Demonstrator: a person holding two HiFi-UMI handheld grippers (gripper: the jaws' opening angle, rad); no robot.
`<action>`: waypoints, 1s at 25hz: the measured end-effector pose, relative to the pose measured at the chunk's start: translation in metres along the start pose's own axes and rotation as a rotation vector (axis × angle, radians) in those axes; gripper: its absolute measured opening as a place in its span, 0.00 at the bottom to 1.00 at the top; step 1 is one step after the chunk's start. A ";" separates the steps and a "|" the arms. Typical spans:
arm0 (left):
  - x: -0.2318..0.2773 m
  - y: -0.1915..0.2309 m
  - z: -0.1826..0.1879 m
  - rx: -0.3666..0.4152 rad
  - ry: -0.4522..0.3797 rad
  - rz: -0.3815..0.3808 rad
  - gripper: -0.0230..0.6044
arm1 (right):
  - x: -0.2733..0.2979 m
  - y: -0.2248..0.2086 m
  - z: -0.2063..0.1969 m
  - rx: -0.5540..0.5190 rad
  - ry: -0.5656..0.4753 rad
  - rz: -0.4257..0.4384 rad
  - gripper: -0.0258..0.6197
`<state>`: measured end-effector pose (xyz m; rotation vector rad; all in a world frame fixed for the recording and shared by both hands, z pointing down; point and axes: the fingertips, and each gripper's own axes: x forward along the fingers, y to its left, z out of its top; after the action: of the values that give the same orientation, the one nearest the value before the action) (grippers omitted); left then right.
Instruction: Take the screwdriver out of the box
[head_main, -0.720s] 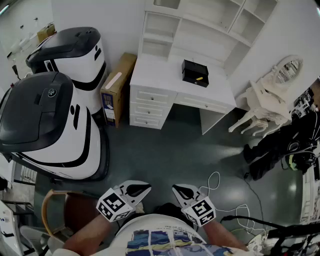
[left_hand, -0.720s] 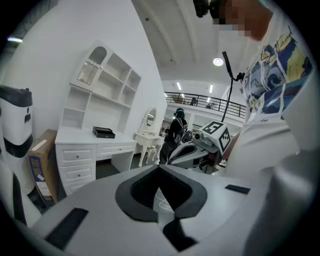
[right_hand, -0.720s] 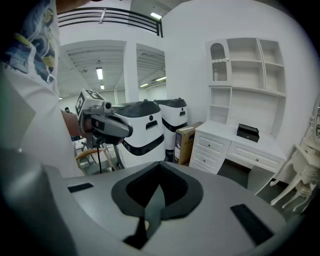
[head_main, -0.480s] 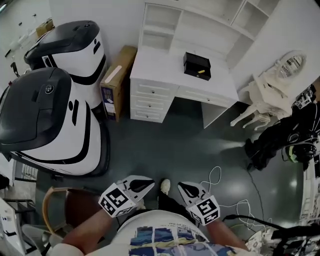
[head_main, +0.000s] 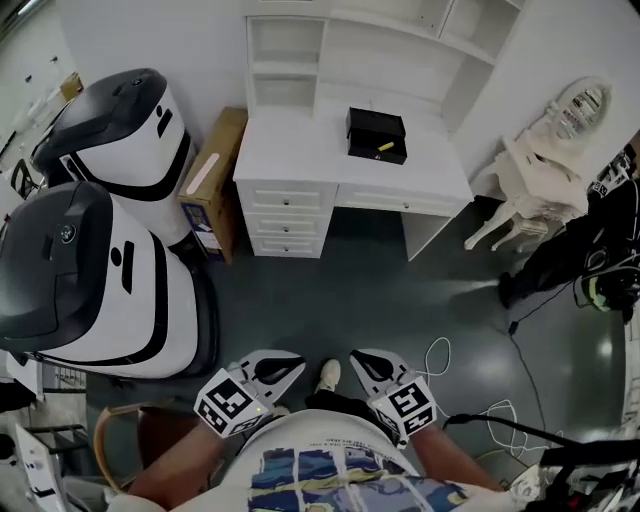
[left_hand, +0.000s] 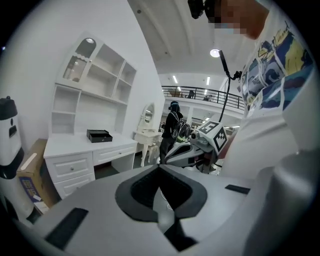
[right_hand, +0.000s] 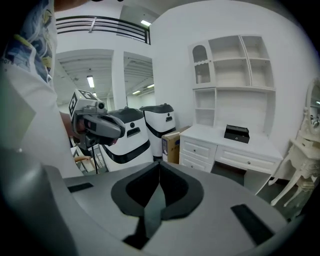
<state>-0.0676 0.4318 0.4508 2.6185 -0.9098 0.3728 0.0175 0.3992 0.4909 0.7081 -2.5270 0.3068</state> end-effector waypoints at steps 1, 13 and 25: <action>0.010 0.010 0.005 0.008 0.006 0.004 0.06 | 0.006 -0.014 0.004 0.000 -0.010 0.003 0.08; 0.141 0.079 0.074 0.098 0.035 -0.001 0.09 | 0.021 -0.161 -0.006 0.085 -0.022 -0.057 0.24; 0.216 0.236 0.116 0.081 0.092 -0.092 0.12 | 0.088 -0.252 0.036 0.189 0.010 -0.190 0.23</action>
<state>-0.0379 0.0939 0.4765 2.6806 -0.7556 0.5120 0.0727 0.1383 0.5259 1.0094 -2.4192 0.4843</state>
